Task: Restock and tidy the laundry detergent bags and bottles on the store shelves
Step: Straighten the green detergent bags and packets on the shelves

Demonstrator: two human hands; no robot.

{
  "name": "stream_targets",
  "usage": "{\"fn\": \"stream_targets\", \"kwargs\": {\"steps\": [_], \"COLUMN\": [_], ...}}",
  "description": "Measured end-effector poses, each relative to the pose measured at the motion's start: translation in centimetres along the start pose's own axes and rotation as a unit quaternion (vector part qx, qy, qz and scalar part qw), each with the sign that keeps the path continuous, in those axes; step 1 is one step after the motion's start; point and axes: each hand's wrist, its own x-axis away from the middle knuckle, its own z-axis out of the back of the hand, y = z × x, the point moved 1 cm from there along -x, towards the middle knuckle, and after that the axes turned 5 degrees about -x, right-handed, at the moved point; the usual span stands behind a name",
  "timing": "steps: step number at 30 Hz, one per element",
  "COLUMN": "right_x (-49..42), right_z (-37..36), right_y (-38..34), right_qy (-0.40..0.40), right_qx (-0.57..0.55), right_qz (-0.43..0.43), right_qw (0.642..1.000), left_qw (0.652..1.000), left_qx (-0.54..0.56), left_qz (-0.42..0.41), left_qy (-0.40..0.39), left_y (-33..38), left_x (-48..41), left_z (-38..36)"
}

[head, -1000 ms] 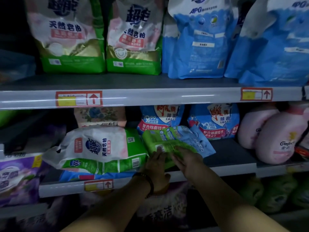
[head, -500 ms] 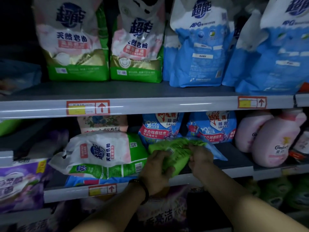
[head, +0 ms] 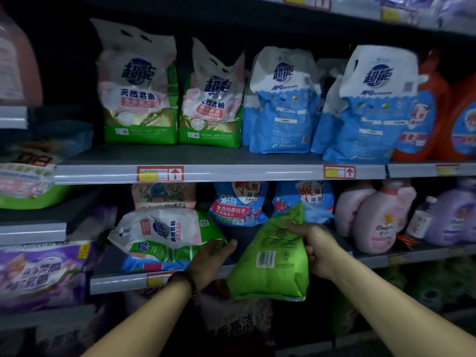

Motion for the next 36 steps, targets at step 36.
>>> {"fn": "stream_targets", "kwargs": {"steps": [36], "right_x": [7.6], "right_z": [-36.3], "right_y": [14.7], "right_qy": [-0.262], "right_qx": [0.137], "right_qz": [0.055], "right_qw": [0.954], "left_qw": [0.919], "left_qx": [0.277], "left_qz": [0.022], "left_qy": [0.278], "left_y": [-9.2], "left_x": [17.7], "left_z": [32.3]}}
